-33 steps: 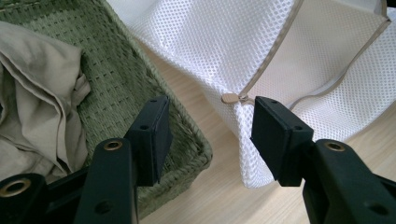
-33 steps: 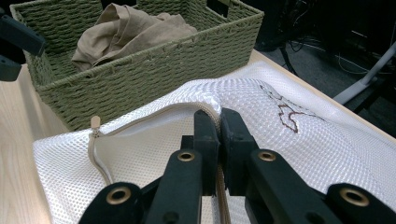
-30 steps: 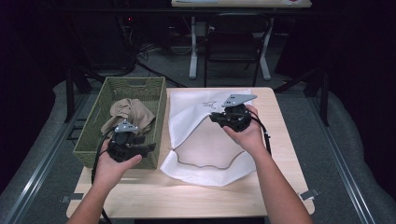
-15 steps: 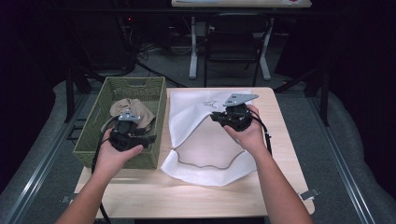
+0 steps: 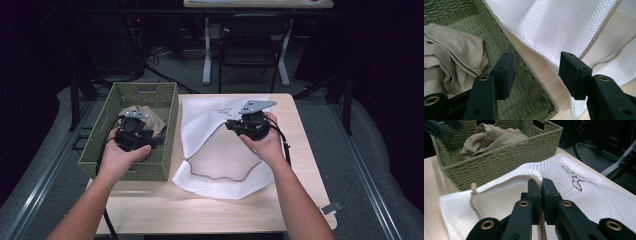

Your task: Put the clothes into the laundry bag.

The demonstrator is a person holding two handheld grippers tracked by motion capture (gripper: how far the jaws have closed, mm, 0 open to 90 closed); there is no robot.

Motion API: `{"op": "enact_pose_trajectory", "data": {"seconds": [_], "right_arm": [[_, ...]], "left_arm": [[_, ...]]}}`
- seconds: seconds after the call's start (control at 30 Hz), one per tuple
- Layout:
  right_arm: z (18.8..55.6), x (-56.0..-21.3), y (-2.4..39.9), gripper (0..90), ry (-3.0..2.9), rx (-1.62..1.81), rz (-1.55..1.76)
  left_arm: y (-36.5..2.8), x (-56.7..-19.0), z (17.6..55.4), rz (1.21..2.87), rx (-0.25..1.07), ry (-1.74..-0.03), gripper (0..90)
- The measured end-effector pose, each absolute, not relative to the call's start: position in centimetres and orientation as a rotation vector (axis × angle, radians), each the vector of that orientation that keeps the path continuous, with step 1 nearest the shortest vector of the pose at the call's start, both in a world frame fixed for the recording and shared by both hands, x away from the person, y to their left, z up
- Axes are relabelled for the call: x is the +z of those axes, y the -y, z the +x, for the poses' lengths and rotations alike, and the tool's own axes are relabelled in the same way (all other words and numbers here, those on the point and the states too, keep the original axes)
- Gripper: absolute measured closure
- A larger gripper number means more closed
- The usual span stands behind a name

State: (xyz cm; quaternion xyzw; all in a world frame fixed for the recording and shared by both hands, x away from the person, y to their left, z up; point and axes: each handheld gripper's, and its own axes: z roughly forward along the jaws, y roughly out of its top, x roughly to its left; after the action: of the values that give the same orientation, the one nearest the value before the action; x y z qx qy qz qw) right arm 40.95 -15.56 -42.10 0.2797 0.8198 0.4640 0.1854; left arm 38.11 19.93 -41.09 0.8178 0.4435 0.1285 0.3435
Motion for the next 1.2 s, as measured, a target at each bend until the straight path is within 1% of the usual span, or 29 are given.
{"op": "enact_pose_trajectory", "data": {"seconds": [0.27,0.6,0.87,0.97,1.2], "right_arm": [[41.0,-42.1,15.6,86.2,-2.31,1.308,0.788],[40.9,-42.0,15.7,86.2,-2.305,1.309,0.787],[41.0,-42.0,15.7,86.2,-2.305,1.309,0.792],[41.0,-42.0,15.7,86.2,-2.304,1.309,0.792],[40.9,-42.0,15.8,86.2,-2.301,1.31,0.789]], "left_arm": [[-20.0,-40.9,39.6,2.148,0.325,-1.189,46.3],[-20.4,-40.6,41.4,2.135,0.3,-1.236,46.5],[-20.9,-40.6,42.8,2.133,0.332,-1.282,45.6],[-21.1,-40.7,43.3,2.109,0.323,-1.305,45.5],[-21.6,-40.7,44.3,2.118,0.362,-1.338,45.7]]}}
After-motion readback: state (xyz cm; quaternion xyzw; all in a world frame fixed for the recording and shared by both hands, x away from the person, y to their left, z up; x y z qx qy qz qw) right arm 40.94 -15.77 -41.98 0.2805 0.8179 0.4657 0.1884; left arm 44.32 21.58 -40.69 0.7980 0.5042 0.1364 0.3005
